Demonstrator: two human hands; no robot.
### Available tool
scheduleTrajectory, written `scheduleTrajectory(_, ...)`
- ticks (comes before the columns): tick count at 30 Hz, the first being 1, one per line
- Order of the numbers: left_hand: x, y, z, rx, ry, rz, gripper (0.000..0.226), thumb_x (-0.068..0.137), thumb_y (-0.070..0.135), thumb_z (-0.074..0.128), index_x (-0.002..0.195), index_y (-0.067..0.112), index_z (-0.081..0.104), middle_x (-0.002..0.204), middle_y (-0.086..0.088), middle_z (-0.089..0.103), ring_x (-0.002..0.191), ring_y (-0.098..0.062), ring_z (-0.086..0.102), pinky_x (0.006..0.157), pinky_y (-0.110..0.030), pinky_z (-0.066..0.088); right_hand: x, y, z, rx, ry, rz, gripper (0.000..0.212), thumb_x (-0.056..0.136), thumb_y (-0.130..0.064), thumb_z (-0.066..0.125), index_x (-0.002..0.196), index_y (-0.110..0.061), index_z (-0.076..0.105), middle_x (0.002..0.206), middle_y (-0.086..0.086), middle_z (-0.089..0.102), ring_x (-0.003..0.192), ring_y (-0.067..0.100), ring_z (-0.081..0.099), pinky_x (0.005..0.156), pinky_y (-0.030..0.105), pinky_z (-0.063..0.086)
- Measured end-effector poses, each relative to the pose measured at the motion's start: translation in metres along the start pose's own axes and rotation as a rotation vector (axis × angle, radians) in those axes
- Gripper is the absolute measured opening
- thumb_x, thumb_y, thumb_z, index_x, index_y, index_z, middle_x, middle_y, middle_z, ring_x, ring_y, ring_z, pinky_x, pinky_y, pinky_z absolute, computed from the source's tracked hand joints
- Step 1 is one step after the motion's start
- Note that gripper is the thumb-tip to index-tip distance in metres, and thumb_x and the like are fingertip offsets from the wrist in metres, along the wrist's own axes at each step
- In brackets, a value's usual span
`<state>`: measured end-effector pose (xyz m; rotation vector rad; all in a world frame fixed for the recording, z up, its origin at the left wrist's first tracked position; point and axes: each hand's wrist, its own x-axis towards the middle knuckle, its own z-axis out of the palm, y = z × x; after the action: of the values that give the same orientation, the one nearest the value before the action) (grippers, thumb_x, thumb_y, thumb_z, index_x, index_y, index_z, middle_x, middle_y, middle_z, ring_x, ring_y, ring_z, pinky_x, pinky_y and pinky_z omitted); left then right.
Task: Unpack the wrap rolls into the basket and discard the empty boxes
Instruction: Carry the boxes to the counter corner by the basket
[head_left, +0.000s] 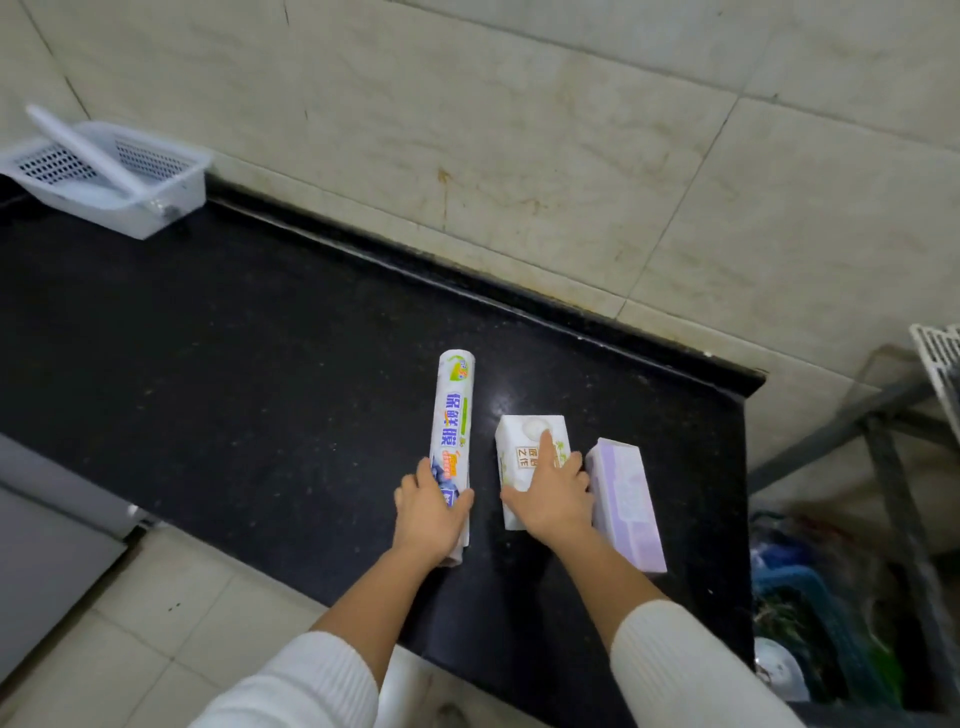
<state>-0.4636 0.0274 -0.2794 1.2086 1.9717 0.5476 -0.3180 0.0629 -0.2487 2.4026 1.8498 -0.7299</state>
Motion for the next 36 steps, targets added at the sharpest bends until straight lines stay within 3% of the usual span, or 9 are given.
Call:
scheduleTrajectory(5, 0.007, 0.006, 0.002, 0.072, -0.061, -0.124, 0.073, 0.075, 0.037, 0.074, 0.132, 0.008, 0.039, 0.129, -0.019, 0.047, 0.118, -0.037, 0.050, 0.100, -0.040, 0.043, 0.006, 0.004, 0.005, -0.026, -0.018, 0.010, 0.113, 0.073, -0.062, 0.062, 0.146, -0.039, -0.021, 0.139, 0.018, 0.027, 0.125, 0.034, 0.038, 0.101, 0.047, 0.041)
scheduleTrajectory(9, 0.015, 0.005, -0.011, 0.032, -0.042, -0.195, 0.071, 0.072, 0.041, 0.074, 0.126, 0.006, 0.046, 0.126, -0.015, 0.047, 0.109, -0.029, 0.057, 0.091, -0.035, 0.048, 0.015, -0.001, -0.001, 0.054, -0.006, 0.010, 0.112, 0.072, -0.060, 0.064, 0.148, -0.041, -0.015, 0.137, 0.016, 0.026, 0.127, 0.034, 0.036, 0.102, 0.047, 0.041)
scheduleTrajectory(14, 0.027, -0.018, -0.062, -0.176, 0.016, -0.172, 0.052, 0.068, 0.032, 0.075, 0.110, 0.008, 0.056, 0.114, -0.008, 0.062, 0.099, -0.023, 0.061, 0.084, -0.033, 0.053, 0.016, -0.050, 0.003, 0.135, 0.055, -0.136, 0.105, 0.075, -0.055, 0.063, 0.149, -0.038, -0.008, 0.127, 0.012, 0.032, 0.117, 0.032, 0.042, 0.098, 0.049, 0.043)
scheduleTrajectory(19, 0.056, -0.064, -0.152, -0.319, 0.174, -0.180, 0.047, 0.066, 0.028, 0.076, 0.104, 0.011, 0.056, 0.105, -0.003, 0.067, 0.091, -0.020, 0.064, 0.076, -0.030, 0.052, 0.016, -0.156, 0.018, 0.180, 0.025, -0.306, 0.102, 0.075, -0.052, 0.064, 0.150, -0.039, -0.005, 0.128, 0.010, 0.032, 0.117, 0.031, 0.042, 0.098, 0.048, 0.044)
scheduleTrajectory(24, 0.097, -0.143, -0.264, -0.217, 0.259, -0.180, 0.048, 0.066, 0.030, 0.077, 0.101, 0.011, 0.051, 0.101, -0.003, 0.063, 0.087, -0.022, 0.061, 0.068, -0.029, 0.046, 0.006, -0.291, 0.055, 0.212, 0.001, -0.426, 0.102, 0.074, -0.051, 0.065, 0.149, -0.040, -0.003, 0.125, 0.009, 0.034, 0.115, 0.029, 0.042, 0.095, 0.047, 0.045)
scheduleTrajectory(32, 0.158, -0.274, -0.439, 0.002, 0.297, -0.233, 0.045, 0.067, 0.029, 0.075, 0.091, 0.012, 0.042, 0.090, -0.003, 0.056, 0.075, -0.023, 0.052, 0.062, -0.029, 0.038, -0.024, -0.497, 0.124, 0.250, -0.038, -0.429, 0.101, 0.073, -0.049, 0.065, 0.149, -0.040, 0.000, 0.126, 0.009, 0.034, 0.117, 0.031, 0.043, 0.097, 0.048, 0.044)
scheduleTrajectory(36, 0.201, -0.309, -0.492, -0.033, 0.267, -0.253, 0.047, 0.067, 0.029, 0.076, 0.094, 0.012, 0.042, 0.102, -0.008, 0.062, 0.080, -0.023, 0.054, 0.064, -0.028, 0.039, -0.020, -0.564, 0.140, 0.215, -0.035, -0.449, 0.101, 0.072, -0.049, 0.064, 0.148, -0.042, -0.002, 0.127, 0.007, 0.034, 0.117, 0.028, 0.041, 0.096, 0.049, 0.045)
